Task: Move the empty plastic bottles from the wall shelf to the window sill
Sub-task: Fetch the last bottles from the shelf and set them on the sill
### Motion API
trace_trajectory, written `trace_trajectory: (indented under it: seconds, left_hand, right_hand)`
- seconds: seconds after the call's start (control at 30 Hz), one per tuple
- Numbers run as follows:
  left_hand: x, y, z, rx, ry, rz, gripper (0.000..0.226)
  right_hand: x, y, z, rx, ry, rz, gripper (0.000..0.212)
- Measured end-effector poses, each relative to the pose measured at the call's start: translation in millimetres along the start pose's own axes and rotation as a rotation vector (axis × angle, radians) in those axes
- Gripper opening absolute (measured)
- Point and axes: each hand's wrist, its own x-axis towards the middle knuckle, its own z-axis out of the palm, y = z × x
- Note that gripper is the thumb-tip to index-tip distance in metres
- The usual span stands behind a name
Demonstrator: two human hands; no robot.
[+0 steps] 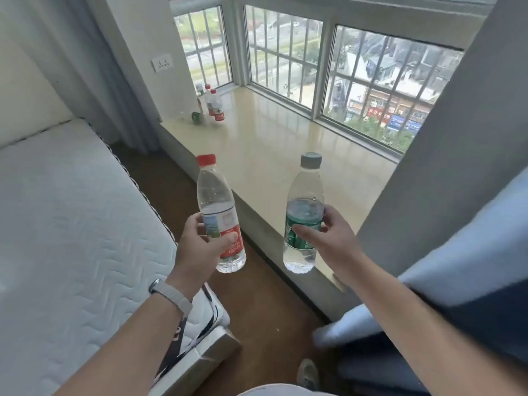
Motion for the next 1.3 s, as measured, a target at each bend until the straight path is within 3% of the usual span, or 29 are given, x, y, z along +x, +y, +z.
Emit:
trace_trajectory:
  seconds: [0.57, 0.9, 1.3]
  left_hand:
    - [67, 21, 33, -0.056, 0.189, -0.052, 0.052]
    - [205, 11, 34, -0.09, 0.11, -0.056, 0.052]
    - [365, 7, -39, -0.09, 0.159, -0.027, 0.057]
  right_hand:
    - [117, -26, 9, 0.003, -0.109, -0.002, 0.039]
    - [222, -36, 49, -0.076, -0.036, 0.025, 0.042]
    - [358, -75, 146, -0.171, -0.021, 0.008, 0.041]
